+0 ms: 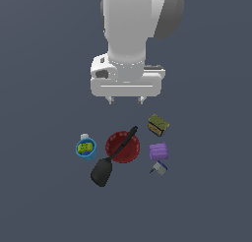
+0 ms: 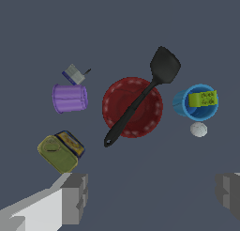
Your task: Pick up a designated object from a clutter of objects.
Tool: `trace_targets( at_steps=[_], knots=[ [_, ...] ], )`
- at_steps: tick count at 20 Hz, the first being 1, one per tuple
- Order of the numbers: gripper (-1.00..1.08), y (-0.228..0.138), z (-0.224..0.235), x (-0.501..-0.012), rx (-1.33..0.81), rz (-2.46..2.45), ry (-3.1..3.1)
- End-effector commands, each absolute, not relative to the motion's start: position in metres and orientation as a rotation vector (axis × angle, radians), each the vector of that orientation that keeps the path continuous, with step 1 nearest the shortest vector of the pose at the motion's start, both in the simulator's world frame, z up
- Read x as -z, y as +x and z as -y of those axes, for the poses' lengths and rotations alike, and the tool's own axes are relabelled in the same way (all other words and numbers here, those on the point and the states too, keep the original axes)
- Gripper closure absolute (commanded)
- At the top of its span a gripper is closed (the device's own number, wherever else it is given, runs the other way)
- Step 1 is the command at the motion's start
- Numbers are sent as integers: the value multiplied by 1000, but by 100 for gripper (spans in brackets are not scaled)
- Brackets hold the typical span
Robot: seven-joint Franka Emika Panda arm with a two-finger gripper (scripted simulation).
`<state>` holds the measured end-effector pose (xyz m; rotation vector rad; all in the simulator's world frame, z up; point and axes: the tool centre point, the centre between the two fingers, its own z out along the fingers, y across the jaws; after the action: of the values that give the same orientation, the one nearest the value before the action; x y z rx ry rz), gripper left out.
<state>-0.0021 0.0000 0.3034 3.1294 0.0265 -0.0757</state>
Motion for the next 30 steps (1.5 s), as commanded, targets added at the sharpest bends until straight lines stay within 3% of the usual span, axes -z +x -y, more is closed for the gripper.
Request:
trace_targets(
  at_steps=[1,19,30],
  knots=[
    [-92,-2,0,-303,76,-27,3129],
    [-92,-2,-27,-303,80,-89,3111],
    [-92,23,-12,-254,61,164,3128]
  ],
)
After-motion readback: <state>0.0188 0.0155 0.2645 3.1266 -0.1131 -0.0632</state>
